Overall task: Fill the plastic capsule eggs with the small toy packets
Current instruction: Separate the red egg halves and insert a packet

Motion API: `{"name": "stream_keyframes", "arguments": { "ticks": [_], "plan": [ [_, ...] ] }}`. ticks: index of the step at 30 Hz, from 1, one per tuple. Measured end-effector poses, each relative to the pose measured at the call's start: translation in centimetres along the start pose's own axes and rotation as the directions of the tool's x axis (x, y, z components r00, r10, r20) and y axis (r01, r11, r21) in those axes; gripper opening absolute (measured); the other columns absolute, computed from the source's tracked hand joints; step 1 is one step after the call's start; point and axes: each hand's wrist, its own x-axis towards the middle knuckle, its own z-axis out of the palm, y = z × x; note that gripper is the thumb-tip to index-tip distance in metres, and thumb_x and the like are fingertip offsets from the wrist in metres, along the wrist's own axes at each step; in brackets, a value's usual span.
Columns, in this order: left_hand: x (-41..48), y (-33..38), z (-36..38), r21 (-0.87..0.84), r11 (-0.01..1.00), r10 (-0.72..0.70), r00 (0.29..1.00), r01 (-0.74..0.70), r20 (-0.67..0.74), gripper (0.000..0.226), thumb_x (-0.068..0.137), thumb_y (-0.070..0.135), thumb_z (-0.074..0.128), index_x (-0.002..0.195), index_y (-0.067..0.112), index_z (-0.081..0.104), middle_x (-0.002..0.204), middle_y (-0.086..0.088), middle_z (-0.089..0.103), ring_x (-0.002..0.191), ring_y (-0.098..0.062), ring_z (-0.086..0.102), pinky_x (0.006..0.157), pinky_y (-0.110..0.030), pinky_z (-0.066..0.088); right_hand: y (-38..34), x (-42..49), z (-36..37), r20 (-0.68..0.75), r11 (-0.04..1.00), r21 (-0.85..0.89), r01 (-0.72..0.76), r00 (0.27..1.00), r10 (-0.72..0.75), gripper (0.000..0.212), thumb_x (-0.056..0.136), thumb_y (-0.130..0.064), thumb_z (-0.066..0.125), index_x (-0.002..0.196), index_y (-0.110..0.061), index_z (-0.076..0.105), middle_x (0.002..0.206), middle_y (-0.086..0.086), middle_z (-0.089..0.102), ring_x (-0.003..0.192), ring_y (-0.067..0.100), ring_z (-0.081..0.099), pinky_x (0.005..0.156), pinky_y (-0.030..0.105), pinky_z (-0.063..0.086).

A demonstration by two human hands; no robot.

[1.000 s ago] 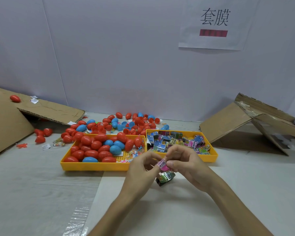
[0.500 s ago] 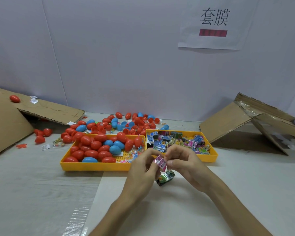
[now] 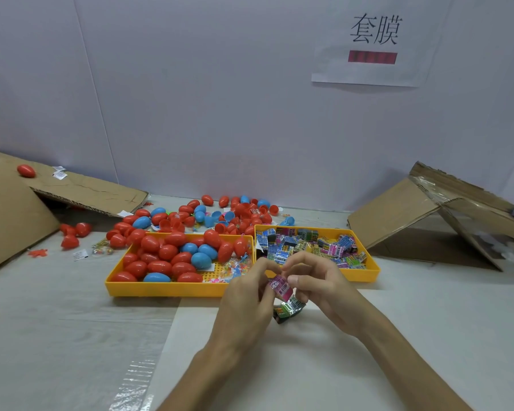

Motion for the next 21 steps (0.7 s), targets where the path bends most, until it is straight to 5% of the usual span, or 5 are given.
{"name": "stream_keyframes", "arguments": {
  "ticks": [12,21],
  "plan": [
    [0.16,-0.05,-0.05,0.06,0.995,0.081,0.997,-0.081,0.004,0.031,0.093,0.0,0.058,0.114,0.023,0.058,0.057,0.019,0.055,0.05,-0.007,0.047,0.049,-0.017,0.03,0.03,0.0,0.05,-0.006,0.999,-0.015,0.03,1.0,-0.03,0.017,0.083,-0.009,0.071,0.094,-0.021,0.075,0.079,0.005,0.07,0.06,0.008,0.057,0.053,0.02,0.039],
    [0.27,0.05,-0.46,-0.132,0.989,0.077,0.993,-0.064,0.095,0.033,0.093,0.007,0.053,0.114,0.034,0.054,0.061,0.013,0.06,0.051,-0.008,0.048,0.051,-0.021,0.037,-0.09,-0.03,0.08,0.012,0.998,0.053,0.035,0.999,-0.035,0.012,0.081,-0.003,0.07,0.085,-0.015,0.07,0.075,0.003,0.063,0.056,0.009,0.057,0.046,0.02,0.039]
  ]
}}
